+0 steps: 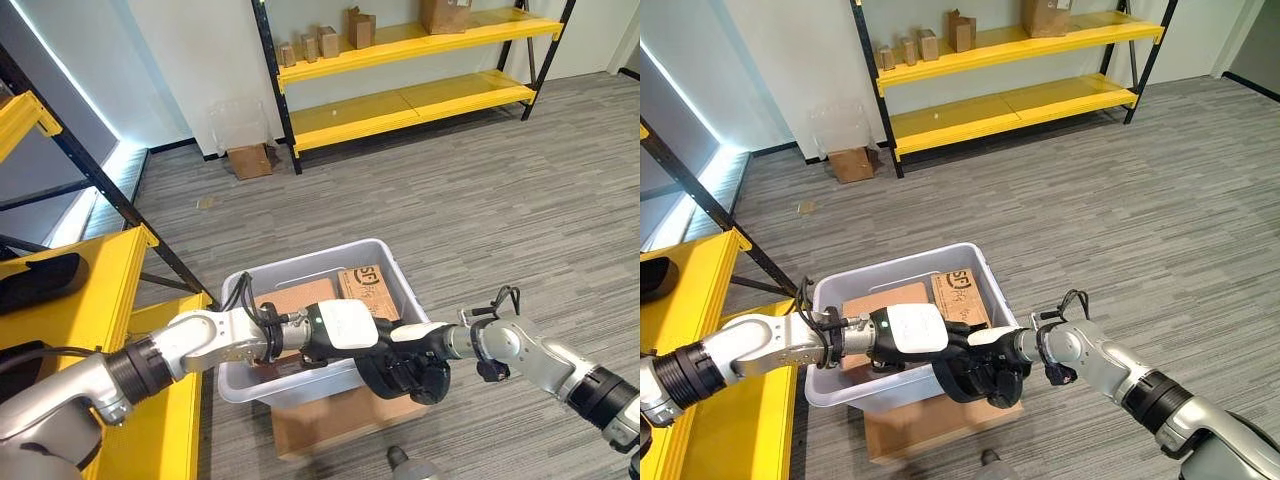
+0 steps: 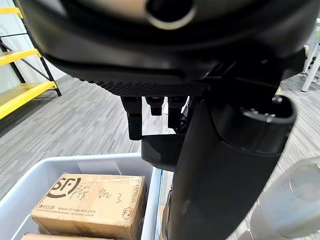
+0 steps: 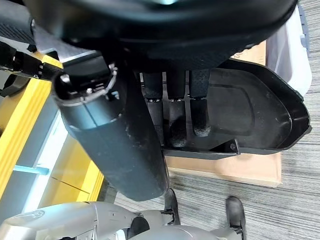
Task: Move parts from the plastic box to the shelf.
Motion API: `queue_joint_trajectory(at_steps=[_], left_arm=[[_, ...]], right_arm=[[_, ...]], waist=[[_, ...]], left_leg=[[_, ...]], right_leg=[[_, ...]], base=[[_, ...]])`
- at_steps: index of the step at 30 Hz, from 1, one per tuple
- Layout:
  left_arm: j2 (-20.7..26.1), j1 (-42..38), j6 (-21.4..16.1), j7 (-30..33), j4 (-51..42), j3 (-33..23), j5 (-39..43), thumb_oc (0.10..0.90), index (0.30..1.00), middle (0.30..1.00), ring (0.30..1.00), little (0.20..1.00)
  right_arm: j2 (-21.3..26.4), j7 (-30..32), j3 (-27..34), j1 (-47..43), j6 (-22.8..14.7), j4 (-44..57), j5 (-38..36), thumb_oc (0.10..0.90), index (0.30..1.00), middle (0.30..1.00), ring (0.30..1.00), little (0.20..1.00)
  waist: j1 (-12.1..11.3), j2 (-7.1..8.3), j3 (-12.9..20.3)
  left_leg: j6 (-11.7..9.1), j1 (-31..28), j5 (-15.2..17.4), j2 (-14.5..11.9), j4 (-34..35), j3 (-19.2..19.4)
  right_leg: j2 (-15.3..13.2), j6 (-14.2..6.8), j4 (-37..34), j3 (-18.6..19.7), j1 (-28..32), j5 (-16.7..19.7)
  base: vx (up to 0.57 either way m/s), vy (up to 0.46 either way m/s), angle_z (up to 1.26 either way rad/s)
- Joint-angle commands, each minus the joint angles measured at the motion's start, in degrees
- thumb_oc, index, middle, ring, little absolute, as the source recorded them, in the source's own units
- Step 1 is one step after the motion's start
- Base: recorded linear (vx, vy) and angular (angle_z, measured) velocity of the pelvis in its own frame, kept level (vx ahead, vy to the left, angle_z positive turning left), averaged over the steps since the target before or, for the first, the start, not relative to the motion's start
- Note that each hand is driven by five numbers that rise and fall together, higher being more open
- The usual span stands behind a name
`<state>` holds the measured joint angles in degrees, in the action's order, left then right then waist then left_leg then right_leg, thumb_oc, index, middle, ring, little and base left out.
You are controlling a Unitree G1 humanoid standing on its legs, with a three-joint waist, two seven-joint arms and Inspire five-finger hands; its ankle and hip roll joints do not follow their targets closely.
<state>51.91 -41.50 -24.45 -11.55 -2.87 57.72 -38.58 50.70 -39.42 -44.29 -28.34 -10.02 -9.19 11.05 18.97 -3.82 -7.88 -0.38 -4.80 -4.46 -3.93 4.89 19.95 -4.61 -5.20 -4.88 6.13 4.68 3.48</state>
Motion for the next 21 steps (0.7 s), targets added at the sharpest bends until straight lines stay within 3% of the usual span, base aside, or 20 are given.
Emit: queue_joint_trajectory(at_steps=[1,7,9,13,16,21], left_arm=[[-7.68,-1.59,-0.33,4.66,1.22,2.7,2.21,0.9,1.0,1.0,1.0,1.0],[-11.9,0.26,1.44,5.62,4.12,3.42,1.75,0.9,1.0,1.0,1.0,1.0],[-12.62,2.07,3.0,5.07,4.78,1.95,3.32,0.9,1.0,1.0,1.0,1.0],[-14.29,2.99,3.01,7.41,5.88,3.05,1.01,0.9,1.0,1.0,1.0,1.0],[-14.58,3.15,5.58,6.99,6.34,3.86,0.95,0.9,1.0,1.0,1.0,1.0],[-15.12,2.9,6.44,8.71,5.35,3.91,0.46,0.9,1.0,1.0,1.0,1.0]], right_arm=[[-6.2,6.34,2.04,-12.34,-8.64,6.41,-7.97,0.4,0.3,0.3,0.3,0.3],[-7.69,7.37,2.03,-12.84,-8.24,5.86,-8.71,0.4,0.3,0.3,0.3,0.3],[-4.23,5.39,4.93,-10.14,-11.93,7.96,-10.58,0.4,0.3,0.3,0.3,0.3],[-3.96,7.17,5.14,-7.16,-15.66,6.76,-8.31,0.4,0.3,0.3,0.3,0.3],[-4.37,8.38,4.51,-6.35,-16.7,6.3,-7.15,0.4,0.3,0.3,0.3,0.3],[-4.54,10.43,4.33,-5.74,-17.08,6.56,-6.67,0.4,0.3,0.3,0.3,0.3]], waist=[[-0.36,0.69,4.74],[-0.2,0.98,4.8],[0.63,1.27,4.17],[0.89,1.39,3.82],[0.9,1.3,3.86],[0.91,1.31,3.8]], left_leg=[[-1.81,-4.02,7.21,-3.78,-1.48,0.54],[-1.83,-3.94,7.36,-3.87,-1.61,0.61],[-1.82,-4.24,7.51,-4.09,-1.67,1.23],[-1.94,-3.99,7.45,-4.13,-1.88,1.02],[-1.98,-4.03,7.36,-4.11,-1.79,1.02],[-1.9,-4.06,7.4,-4.0,-1.75,0.81]], right_leg=[[-2.72,-5.65,3.44,-6.06,-4.18,-0.28],[-2.77,-5.77,3.55,-5.85,-4.33,-0.36],[-2.92,-5.95,4.02,-5.47,-4.58,-0.41],[-2.75,-5.84,4.22,-5.22,-4.75,-0.4],[-2.72,-5.91,4.3,-5.27,-4.8,-0.48],[-2.66,-5.93,4.28,-5.12,-4.71,-0.53]], base=[[0.0,0.0,0.0],[0.0,0.0,0.0],[-0.01,0.002,-0.03],[-0.01,0.008,-0.1],[0.0,0.0,0.0],[0.0,0.0,0.0]])
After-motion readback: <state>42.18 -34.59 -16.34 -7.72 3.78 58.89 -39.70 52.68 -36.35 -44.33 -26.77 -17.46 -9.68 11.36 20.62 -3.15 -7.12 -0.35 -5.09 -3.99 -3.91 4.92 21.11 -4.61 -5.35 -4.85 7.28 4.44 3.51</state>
